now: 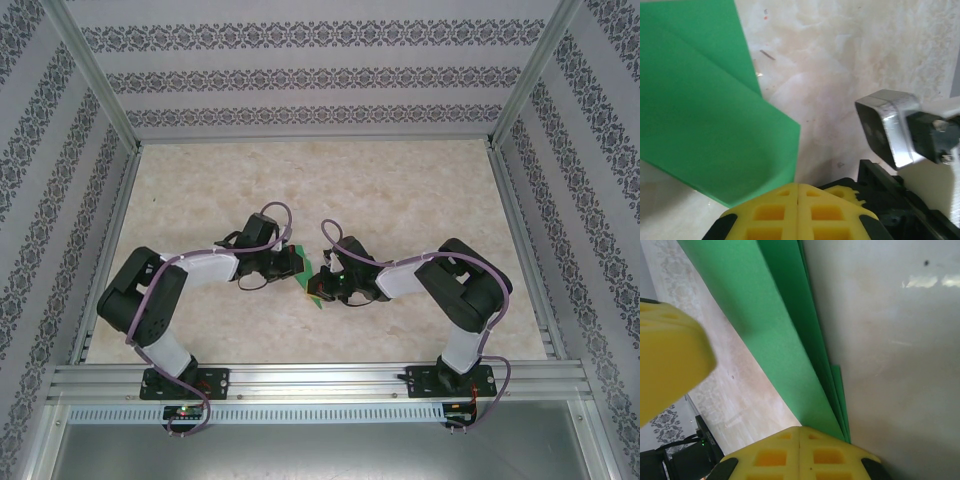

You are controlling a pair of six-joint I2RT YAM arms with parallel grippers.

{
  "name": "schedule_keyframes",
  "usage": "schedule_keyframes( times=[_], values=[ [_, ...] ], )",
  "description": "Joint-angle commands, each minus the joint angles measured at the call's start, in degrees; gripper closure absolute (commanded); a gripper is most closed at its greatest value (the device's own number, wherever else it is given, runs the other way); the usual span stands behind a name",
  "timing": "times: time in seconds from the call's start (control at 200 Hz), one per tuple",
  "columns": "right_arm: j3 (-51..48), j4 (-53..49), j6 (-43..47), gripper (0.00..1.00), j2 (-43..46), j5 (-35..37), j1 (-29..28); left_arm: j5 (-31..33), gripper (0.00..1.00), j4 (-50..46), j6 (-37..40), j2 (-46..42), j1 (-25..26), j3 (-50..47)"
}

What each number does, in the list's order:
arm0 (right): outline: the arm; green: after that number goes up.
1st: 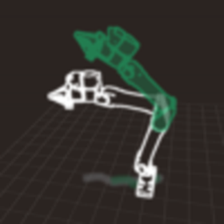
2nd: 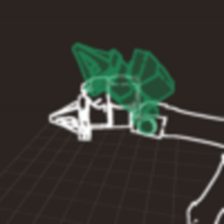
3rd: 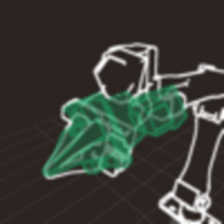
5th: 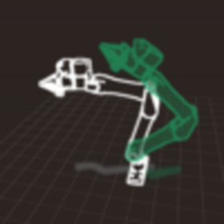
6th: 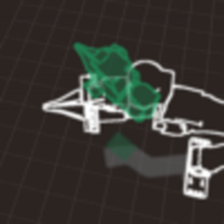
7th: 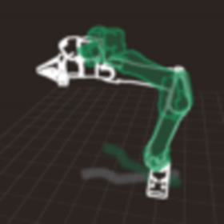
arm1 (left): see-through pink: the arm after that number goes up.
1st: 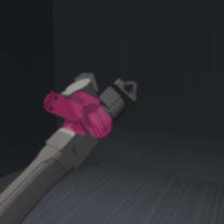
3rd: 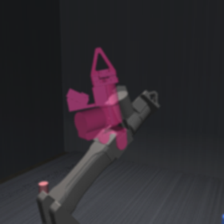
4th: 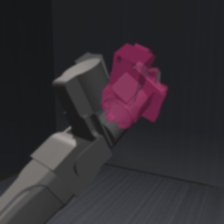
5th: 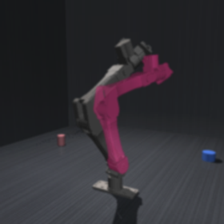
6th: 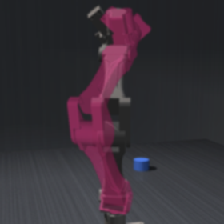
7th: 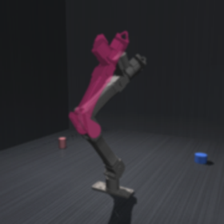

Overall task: Fold a paper plane with a square sheet of paper (pick it up from the middle)
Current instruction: Fold the wing for the fifth time at the center of the table.

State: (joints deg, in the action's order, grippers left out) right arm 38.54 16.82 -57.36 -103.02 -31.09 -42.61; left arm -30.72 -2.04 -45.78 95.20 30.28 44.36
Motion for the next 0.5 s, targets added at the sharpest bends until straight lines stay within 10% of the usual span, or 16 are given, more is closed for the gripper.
schedule_keyframes(
  times=[0.0,0.495],
  values=[
    [-1.9,-7.5,-0.3,1.0,-4.2,4.5,-0.1,0.8,1.0,3.9,-0.3,1.8,0.7,-1.3],
    [-3.9,-9.3,0.3,1.0,-3.2,4.7,-0.3,7.3,1.0,4.3,2.3,6.8,-0.4,-1.5]
  ],
)
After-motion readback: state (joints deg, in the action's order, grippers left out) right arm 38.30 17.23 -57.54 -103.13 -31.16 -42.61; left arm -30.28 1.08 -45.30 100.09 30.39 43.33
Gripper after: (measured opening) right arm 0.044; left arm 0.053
